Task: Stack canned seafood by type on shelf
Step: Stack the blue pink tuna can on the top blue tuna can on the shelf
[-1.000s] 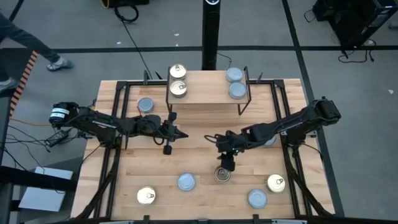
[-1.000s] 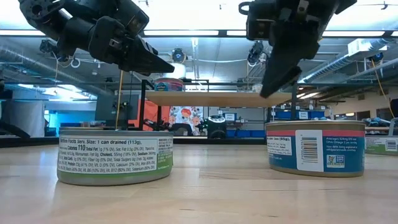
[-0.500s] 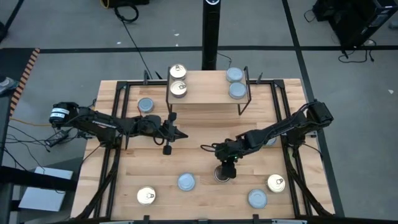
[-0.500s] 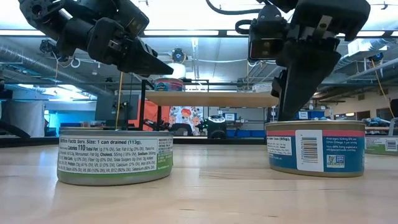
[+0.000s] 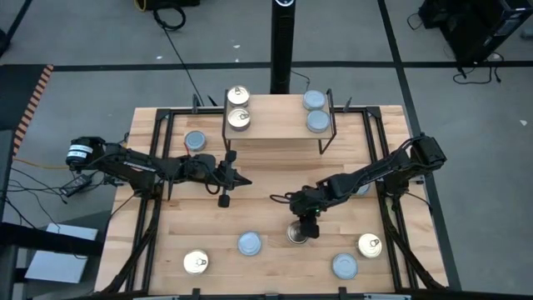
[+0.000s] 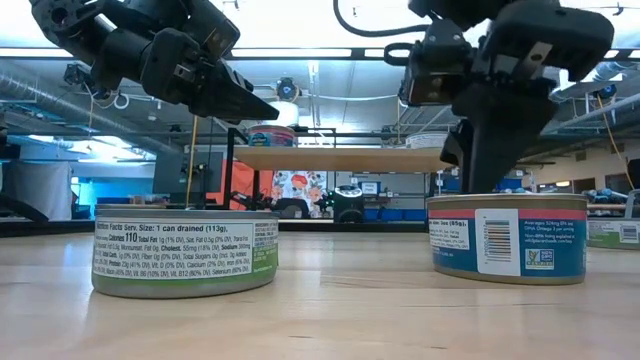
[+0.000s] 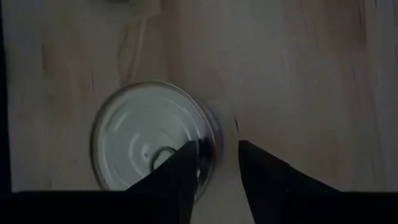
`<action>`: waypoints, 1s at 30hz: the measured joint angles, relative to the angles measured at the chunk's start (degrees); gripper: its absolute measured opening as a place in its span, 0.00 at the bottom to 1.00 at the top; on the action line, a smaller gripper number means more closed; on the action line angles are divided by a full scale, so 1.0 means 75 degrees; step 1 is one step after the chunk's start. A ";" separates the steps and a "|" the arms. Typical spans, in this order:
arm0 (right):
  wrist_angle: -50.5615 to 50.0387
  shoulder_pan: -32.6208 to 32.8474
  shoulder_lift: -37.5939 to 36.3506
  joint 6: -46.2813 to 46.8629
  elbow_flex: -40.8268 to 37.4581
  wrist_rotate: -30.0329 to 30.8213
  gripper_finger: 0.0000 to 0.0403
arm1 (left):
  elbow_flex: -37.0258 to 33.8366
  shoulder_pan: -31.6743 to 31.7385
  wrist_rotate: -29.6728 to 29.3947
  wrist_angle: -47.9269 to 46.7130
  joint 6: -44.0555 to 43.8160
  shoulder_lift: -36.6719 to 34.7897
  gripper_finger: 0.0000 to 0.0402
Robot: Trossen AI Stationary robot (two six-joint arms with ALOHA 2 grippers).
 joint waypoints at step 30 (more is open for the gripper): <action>0.0284 -0.0621 0.0009 -0.0269 0.0256 0.1708 0.03 | 0.0000 0.0003 -0.0394 0.0086 -0.1147 0.0000 0.01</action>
